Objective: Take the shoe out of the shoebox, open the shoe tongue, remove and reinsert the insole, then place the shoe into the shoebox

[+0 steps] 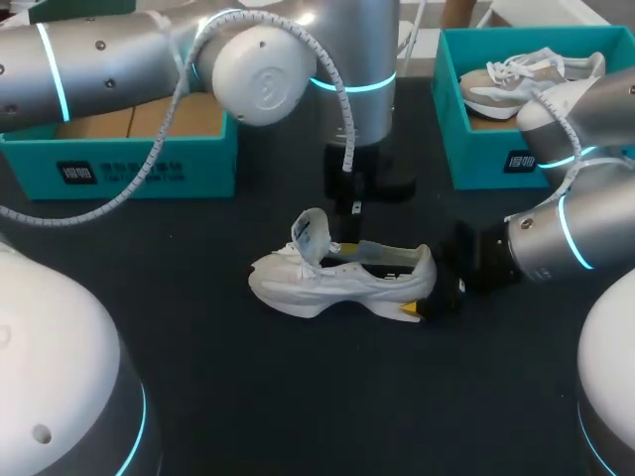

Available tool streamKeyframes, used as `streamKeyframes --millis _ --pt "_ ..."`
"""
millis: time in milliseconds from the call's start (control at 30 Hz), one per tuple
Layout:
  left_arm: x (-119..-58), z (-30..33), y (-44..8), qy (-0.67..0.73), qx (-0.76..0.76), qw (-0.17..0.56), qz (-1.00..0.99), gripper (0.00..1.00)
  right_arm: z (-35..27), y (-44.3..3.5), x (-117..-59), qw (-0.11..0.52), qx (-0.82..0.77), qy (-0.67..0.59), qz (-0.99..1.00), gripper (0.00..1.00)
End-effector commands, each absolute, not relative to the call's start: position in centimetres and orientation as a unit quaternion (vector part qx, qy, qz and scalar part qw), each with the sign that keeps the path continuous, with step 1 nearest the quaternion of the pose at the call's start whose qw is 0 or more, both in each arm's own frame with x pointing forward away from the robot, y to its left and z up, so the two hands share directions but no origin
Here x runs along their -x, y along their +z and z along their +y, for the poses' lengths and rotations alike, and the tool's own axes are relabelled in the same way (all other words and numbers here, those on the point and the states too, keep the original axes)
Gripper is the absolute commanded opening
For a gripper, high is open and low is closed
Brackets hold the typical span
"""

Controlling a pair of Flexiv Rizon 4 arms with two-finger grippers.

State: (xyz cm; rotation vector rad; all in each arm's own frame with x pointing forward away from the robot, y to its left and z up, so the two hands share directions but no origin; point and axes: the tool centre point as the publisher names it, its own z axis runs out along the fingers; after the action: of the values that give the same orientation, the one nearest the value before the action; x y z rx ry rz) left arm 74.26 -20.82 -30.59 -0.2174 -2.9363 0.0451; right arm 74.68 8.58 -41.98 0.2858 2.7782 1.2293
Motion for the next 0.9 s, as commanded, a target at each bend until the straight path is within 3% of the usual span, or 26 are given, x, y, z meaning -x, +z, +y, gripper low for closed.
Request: streamKeyframes --millis 33,367,600,900 --pt "-74.3 -20.9 -30.5 0.014 0.074 0.099 -0.992 0.00 8.4 -43.4 -75.0 -0.392 0.110 0.402 0.821 0.00" --pt "-74.3 -20.9 -30.5 0.014 0.074 0.099 -0.992 0.00 8.4 -43.4 -75.0 -0.392 0.110 0.402 0.821 0.00" --pt "-74.3 -21.8 -30.5 0.037 0.102 0.031 -0.994 0.00 8.4 -43.4 -75.0 -0.392 0.110 0.402 0.821 0.00" --pt "-74.8 -24.2 -31.9 0.055 0.122 0.007 -0.991 0.00 8.4 -43.4 -75.0 -0.392 0.110 0.402 0.821 0.00"
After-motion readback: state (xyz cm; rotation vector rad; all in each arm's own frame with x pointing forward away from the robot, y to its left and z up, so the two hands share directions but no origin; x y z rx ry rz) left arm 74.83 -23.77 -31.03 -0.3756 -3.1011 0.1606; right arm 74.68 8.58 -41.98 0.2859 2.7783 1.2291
